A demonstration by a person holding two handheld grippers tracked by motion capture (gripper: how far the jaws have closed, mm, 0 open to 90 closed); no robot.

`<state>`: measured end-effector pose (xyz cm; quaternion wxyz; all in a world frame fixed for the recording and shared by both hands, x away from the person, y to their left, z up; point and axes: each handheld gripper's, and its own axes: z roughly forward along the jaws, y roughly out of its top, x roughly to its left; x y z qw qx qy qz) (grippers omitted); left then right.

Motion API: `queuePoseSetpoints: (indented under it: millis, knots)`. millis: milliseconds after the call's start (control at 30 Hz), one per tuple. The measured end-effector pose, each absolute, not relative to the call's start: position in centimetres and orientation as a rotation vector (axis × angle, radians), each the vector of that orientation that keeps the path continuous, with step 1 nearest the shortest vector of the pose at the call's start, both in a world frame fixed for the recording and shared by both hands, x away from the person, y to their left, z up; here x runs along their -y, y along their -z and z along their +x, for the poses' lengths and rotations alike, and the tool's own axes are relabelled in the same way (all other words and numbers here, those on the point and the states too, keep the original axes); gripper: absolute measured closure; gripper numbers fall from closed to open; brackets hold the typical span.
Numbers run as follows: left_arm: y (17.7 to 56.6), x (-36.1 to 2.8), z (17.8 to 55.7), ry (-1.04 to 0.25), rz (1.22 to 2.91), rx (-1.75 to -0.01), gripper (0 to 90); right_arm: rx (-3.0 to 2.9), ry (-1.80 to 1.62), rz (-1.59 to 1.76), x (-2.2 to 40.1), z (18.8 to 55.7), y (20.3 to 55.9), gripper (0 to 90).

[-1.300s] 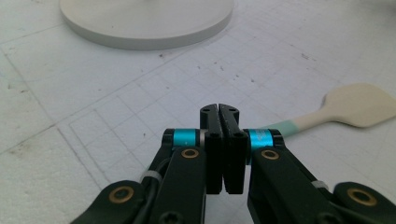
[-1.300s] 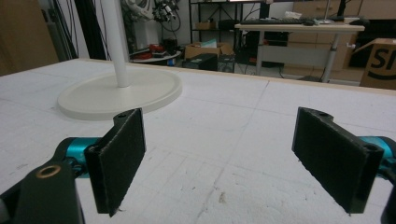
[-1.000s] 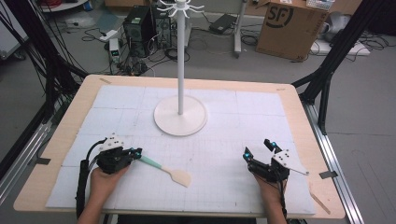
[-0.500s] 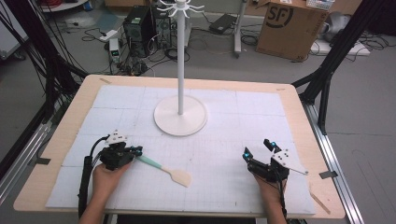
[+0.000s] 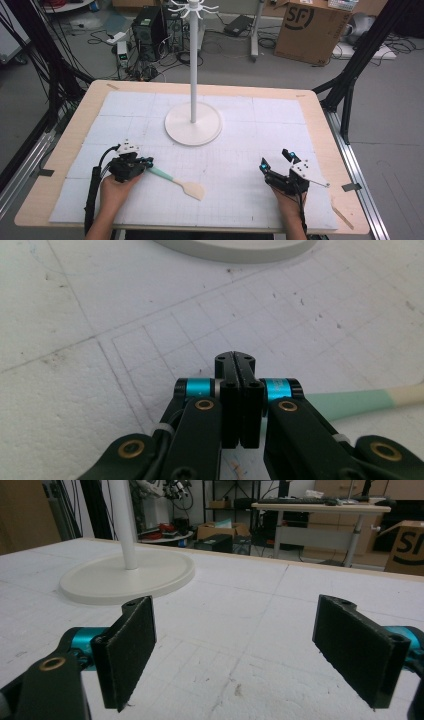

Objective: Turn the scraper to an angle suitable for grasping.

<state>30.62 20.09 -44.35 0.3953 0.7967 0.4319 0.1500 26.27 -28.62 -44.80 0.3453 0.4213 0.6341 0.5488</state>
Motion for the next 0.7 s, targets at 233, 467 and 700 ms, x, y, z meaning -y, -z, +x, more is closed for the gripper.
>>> queuePoseSetpoints:
  millis: [233, 467, 700]
  knots:
    - [44.4, -20.2, 30.4, -0.349, 2.030, -1.079, 89.5, -1.648, -1.425, 1.094, 28.6, 26.2, 44.8, 16.6]
    - [44.4, -20.1, 29.8, -0.342, 2.051, -1.055, 89.6, -1.651, -1.424, 1.096, 28.6, 26.2, 44.8, 16.6]
    - [44.4, -20.1, 29.0, -0.329, 2.072, -1.014, 89.6, -1.657, -1.420, 1.092, 28.6, 26.2, 44.8, 16.6]
